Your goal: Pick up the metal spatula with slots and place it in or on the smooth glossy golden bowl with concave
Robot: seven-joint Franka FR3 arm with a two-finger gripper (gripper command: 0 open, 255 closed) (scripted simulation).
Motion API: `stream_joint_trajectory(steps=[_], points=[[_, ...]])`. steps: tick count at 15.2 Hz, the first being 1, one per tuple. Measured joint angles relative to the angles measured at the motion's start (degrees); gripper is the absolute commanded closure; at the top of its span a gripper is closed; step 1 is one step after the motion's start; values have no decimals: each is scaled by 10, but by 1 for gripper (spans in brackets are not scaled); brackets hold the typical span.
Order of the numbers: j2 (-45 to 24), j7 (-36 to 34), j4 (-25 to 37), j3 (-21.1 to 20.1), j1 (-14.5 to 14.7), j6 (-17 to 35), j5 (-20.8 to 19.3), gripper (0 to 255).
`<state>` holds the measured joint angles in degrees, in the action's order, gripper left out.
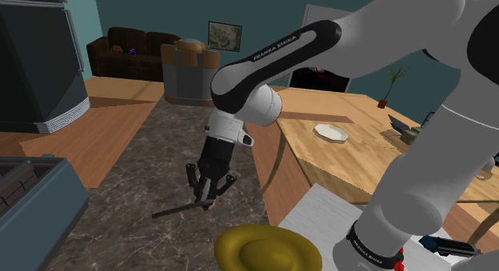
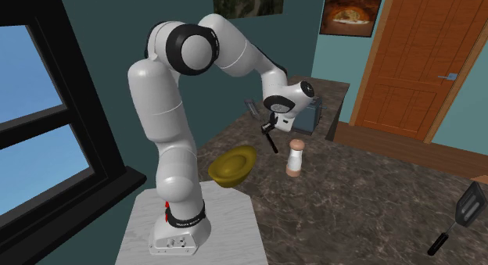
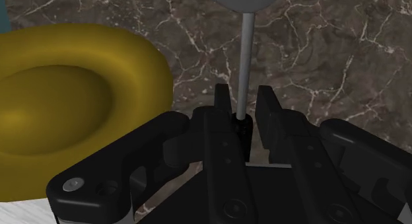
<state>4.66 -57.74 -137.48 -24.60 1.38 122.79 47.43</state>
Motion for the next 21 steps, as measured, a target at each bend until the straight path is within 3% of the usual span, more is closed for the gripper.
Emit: stream_joint_trajectory(steps=[19,21], points=[[87,-77,62,20,-10,-132,-29,255],[115,-72,37,24,-8,-139,-22,255]])
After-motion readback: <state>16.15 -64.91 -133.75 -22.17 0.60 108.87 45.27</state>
